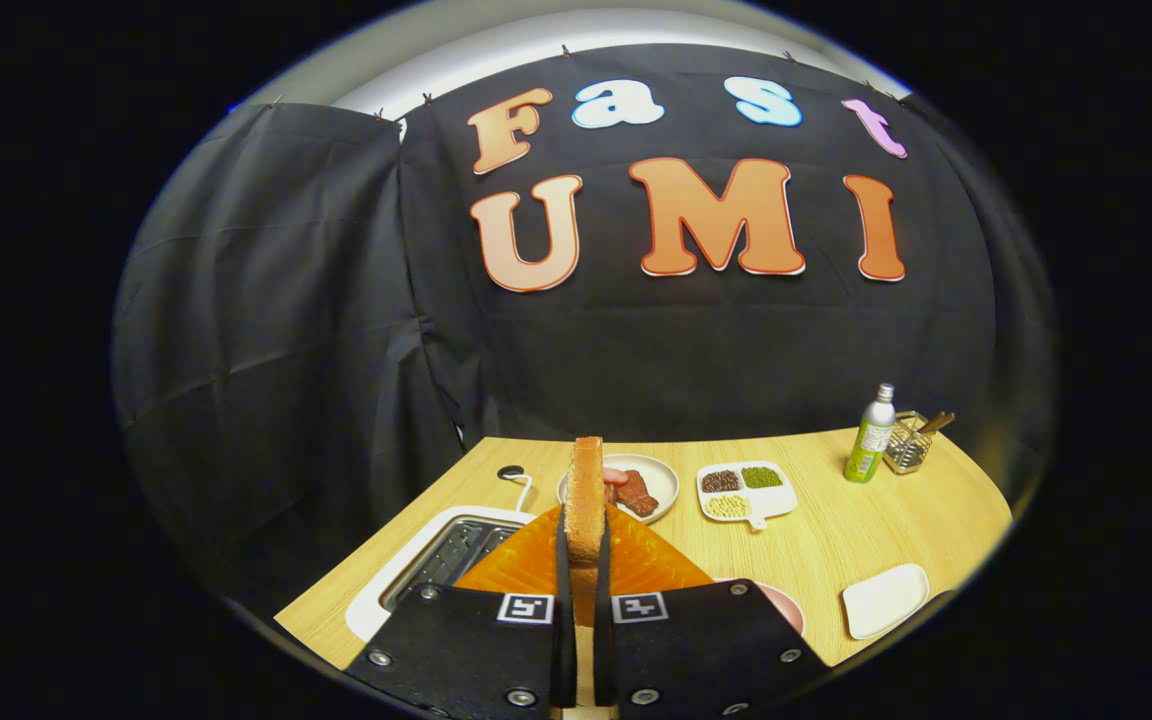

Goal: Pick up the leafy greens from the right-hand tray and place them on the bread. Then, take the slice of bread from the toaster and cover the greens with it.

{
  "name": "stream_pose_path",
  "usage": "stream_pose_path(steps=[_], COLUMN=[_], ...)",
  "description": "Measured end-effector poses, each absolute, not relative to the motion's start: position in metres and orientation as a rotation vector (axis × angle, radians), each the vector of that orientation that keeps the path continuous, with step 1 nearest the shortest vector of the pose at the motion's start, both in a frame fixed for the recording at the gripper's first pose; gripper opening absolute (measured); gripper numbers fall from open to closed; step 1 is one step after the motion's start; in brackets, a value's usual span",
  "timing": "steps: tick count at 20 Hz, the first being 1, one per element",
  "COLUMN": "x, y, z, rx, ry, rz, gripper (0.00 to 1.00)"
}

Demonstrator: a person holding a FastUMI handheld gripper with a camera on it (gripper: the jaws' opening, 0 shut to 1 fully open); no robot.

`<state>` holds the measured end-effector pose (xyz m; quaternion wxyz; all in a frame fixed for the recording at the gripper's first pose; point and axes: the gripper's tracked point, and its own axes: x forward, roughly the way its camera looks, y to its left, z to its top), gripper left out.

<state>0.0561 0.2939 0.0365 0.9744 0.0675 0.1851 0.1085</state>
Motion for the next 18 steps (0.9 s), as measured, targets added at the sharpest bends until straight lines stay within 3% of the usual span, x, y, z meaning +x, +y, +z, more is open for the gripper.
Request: stream_pose_path(steps=[18], x=[0.025], y=[0.249], z=[-0.079], rx=[0.190], ry=[0.570], rz=[0.225], gripper=[0.07])
